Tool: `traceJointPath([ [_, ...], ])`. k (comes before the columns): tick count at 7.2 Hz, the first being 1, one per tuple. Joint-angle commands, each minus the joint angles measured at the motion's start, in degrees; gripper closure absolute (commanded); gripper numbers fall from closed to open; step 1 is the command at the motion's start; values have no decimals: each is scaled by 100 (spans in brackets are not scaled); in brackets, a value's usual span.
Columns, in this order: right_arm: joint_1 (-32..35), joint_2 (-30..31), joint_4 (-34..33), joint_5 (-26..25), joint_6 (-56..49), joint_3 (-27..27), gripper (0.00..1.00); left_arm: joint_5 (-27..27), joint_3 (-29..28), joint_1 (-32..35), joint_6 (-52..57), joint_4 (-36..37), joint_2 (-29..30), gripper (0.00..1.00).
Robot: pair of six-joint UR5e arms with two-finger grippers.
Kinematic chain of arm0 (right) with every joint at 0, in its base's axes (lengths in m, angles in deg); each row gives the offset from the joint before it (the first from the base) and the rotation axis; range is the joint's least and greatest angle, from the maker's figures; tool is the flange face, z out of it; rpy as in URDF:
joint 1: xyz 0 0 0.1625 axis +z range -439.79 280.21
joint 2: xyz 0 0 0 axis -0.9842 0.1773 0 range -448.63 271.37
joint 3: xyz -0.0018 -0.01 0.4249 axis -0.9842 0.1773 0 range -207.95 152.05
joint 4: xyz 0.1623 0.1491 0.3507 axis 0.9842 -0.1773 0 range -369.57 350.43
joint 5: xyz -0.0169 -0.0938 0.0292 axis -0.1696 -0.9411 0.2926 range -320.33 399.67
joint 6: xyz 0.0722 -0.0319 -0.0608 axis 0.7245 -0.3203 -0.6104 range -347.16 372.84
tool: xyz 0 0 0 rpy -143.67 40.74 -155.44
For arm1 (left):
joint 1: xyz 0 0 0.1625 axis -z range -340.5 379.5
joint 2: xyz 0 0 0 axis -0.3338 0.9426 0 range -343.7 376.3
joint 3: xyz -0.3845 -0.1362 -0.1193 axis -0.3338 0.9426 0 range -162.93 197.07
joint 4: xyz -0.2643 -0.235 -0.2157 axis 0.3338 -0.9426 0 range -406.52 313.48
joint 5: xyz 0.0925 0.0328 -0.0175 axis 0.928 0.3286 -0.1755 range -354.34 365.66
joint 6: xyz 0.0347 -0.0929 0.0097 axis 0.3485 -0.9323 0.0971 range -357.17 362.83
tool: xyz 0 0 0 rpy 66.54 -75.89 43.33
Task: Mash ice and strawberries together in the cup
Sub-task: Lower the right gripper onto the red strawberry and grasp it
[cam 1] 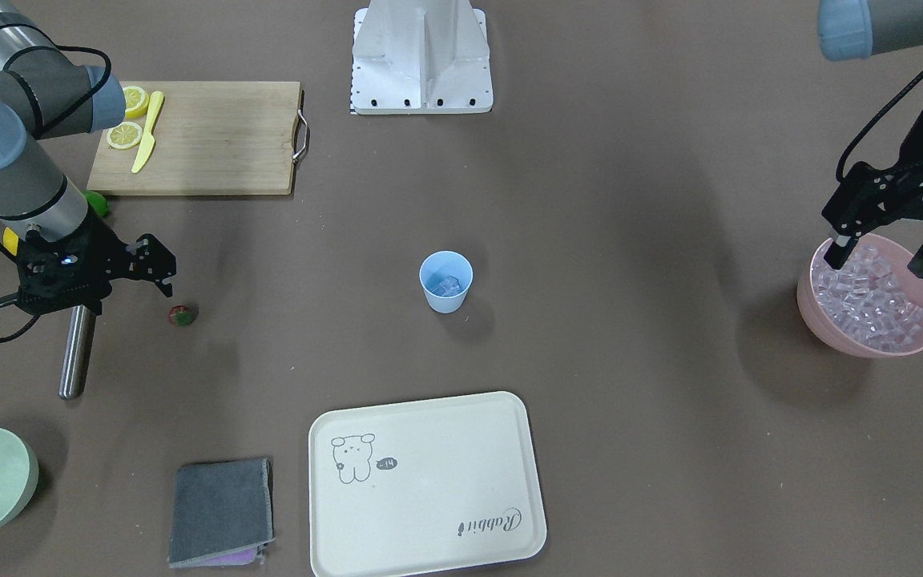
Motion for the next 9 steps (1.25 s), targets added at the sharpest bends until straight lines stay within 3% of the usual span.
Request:
traceJointPath([
  [1,-223,-14,402,-43,25,394,0,0,-44,-38,0,3,46,2],
  [2,-277,-14,1137,-43,60,850,0,-9,-62,-47,0,12,47,2],
  [3,-373,-14,1371,-52,78,1019,0,0,-88,-47,0,4,55,2],
  [7,-391,-128,1391,-52,78,951,2,-9,-79,-47,0,12,47,2],
  [9,-409,-128,1382,-183,78,968,30,-9,-53,-47,0,12,38,2],
])
